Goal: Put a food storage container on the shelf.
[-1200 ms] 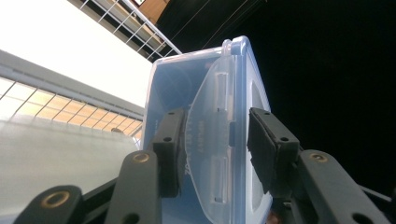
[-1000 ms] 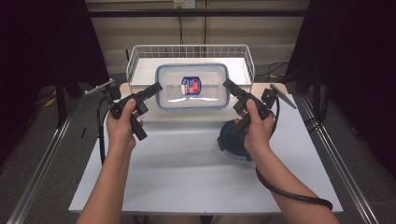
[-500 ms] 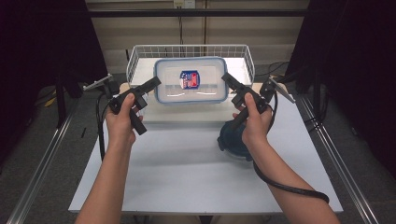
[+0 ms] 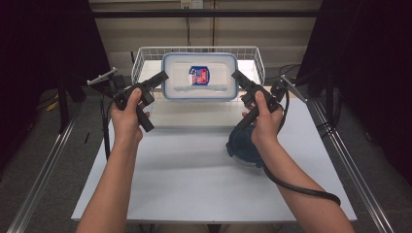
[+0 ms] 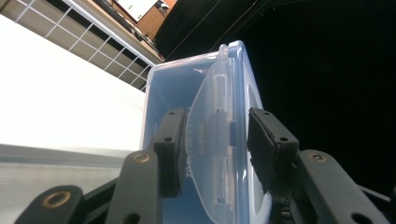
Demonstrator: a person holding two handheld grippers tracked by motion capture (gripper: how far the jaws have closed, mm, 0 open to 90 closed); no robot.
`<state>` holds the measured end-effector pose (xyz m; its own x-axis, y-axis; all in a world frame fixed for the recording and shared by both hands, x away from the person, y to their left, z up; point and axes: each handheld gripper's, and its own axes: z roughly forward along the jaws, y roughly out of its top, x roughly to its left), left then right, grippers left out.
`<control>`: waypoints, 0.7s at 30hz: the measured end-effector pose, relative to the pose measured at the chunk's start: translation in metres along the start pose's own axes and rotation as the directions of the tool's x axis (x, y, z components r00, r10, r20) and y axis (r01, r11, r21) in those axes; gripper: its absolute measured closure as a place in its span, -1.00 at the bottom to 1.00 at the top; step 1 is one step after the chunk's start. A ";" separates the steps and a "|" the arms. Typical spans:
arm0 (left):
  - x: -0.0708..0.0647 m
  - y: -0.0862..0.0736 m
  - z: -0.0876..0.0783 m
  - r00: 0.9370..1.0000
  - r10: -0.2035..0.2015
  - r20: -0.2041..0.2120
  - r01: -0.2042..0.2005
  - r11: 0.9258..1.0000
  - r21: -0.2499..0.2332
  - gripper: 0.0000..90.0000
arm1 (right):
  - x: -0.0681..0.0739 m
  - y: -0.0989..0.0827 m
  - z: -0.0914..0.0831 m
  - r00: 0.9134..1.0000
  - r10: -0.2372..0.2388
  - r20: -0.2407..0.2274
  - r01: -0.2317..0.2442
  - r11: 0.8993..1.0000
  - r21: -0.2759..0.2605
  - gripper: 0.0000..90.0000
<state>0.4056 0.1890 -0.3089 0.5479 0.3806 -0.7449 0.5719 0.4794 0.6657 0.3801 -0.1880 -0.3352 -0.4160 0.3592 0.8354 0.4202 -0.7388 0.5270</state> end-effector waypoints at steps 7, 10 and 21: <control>0.003 0.001 0.004 1.000 -0.022 0.002 0.022 1.000 -0.004 0.30 | 0.001 0.003 0.002 1.000 -0.011 0.010 0.011 1.000 -0.003 0.29; 0.004 0.001 0.005 1.000 -0.024 0.004 0.024 1.000 -0.011 0.30 | 0.001 0.004 0.003 1.000 -0.018 0.008 0.018 1.000 -0.009 0.29; 0.007 0.004 0.010 0.999 -0.033 0.005 0.033 0.999 -0.018 0.30 | 0.001 0.008 0.009 1.000 -0.017 0.016 0.018 1.000 -0.019 0.29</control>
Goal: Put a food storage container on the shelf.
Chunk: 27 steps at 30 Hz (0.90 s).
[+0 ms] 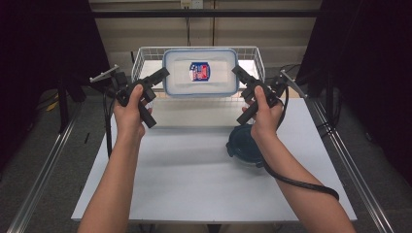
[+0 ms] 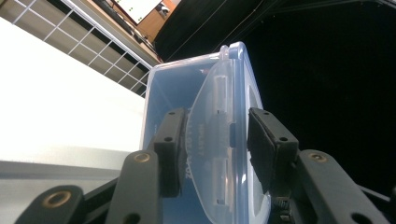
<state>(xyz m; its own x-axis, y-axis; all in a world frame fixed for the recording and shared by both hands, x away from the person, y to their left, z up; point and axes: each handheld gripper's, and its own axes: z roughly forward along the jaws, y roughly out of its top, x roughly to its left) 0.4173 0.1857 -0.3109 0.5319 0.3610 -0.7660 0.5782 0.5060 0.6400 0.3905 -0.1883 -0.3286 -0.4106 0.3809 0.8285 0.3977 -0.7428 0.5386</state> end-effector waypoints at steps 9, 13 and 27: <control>0.005 0.005 0.006 1.000 -0.009 -0.001 0.009 1.000 -0.003 0.30 | -0.002 0.004 0.007 1.000 -0.003 0.008 0.003 1.000 -0.002 0.29; 0.008 0.008 0.010 1.000 -0.005 -0.004 0.005 1.000 0.002 0.30 | -0.003 0.006 0.010 1.000 0.004 0.011 -0.004 1.000 -0.001 0.30; 0.019 0.017 0.030 0.999 -0.029 -0.013 0.029 1.000 -0.011 0.30 | -0.013 0.015 0.023 0.999 0.014 0.038 -0.014 1.000 -0.013 0.30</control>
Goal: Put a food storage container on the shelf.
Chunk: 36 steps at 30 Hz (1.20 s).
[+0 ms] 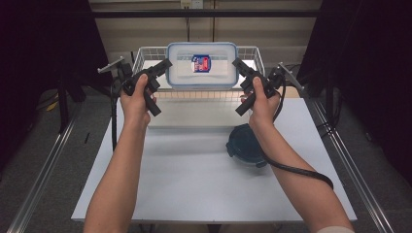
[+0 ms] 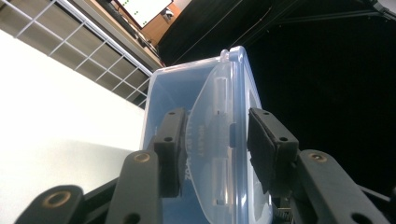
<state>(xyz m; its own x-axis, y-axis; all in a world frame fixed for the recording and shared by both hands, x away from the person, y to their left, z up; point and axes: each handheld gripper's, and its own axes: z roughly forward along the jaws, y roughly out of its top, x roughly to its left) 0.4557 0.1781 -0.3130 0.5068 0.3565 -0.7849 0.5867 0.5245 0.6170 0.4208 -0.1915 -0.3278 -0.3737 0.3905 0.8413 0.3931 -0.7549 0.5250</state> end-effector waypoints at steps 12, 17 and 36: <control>0.008 0.008 0.008 1.000 -0.020 -0.019 0.020 0.999 -0.029 0.30 | -0.003 0.004 0.019 1.000 -0.002 0.022 0.002 1.000 -0.008 0.28; 0.014 0.010 0.012 0.999 -0.032 -0.031 0.031 0.999 -0.026 0.30 | -0.006 0.004 0.024 0.999 0.000 0.039 0.001 1.000 -0.005 0.28; 0.025 0.016 0.030 0.994 -0.040 -0.099 0.037 0.999 -0.028 0.24 | -0.015 0.005 0.043 0.994 -0.039 0.100 0.042 0.999 -0.027 0.24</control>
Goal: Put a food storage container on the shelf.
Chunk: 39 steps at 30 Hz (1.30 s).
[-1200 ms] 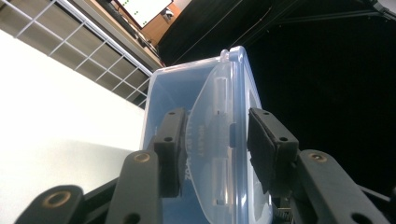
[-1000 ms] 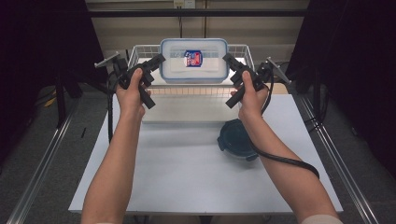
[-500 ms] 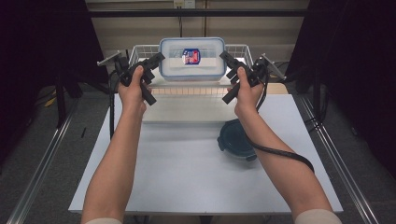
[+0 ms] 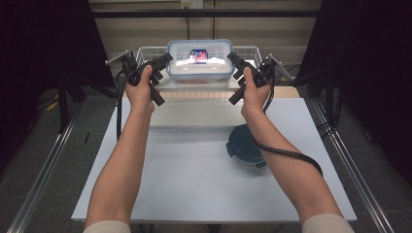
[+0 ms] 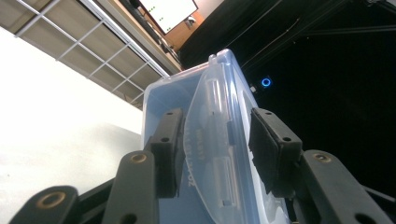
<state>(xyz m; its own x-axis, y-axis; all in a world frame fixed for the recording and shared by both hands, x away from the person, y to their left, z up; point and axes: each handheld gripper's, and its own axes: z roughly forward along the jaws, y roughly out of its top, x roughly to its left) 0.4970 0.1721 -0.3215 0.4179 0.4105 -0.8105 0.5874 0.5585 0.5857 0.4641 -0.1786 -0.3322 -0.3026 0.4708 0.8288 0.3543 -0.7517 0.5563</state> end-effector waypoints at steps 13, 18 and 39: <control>-0.002 0.006 0.000 0.992 0.106 -0.069 -0.108 0.994 -0.020 0.14 | -0.001 0.001 0.002 0.995 -0.090 0.048 0.091 0.996 -0.012 0.20; -0.006 0.002 -0.009 0.991 0.118 -0.056 -0.119 0.993 -0.009 0.13 | 0.004 0.000 -0.005 0.995 -0.099 0.034 0.099 0.995 -0.007 0.20; -0.015 -0.031 -0.043 0.992 0.123 -0.029 -0.122 0.992 0.031 0.46 | 0.014 -0.018 -0.051 0.997 -0.081 -0.018 0.081 0.996 0.038 0.65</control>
<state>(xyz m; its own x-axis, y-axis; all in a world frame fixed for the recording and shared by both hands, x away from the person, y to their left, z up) 0.4428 0.1799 -0.3273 0.4664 0.4967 -0.7319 0.5536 0.4815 0.6795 0.4085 -0.1819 -0.3334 -0.3456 0.5216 0.7801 0.3620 -0.6928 0.6236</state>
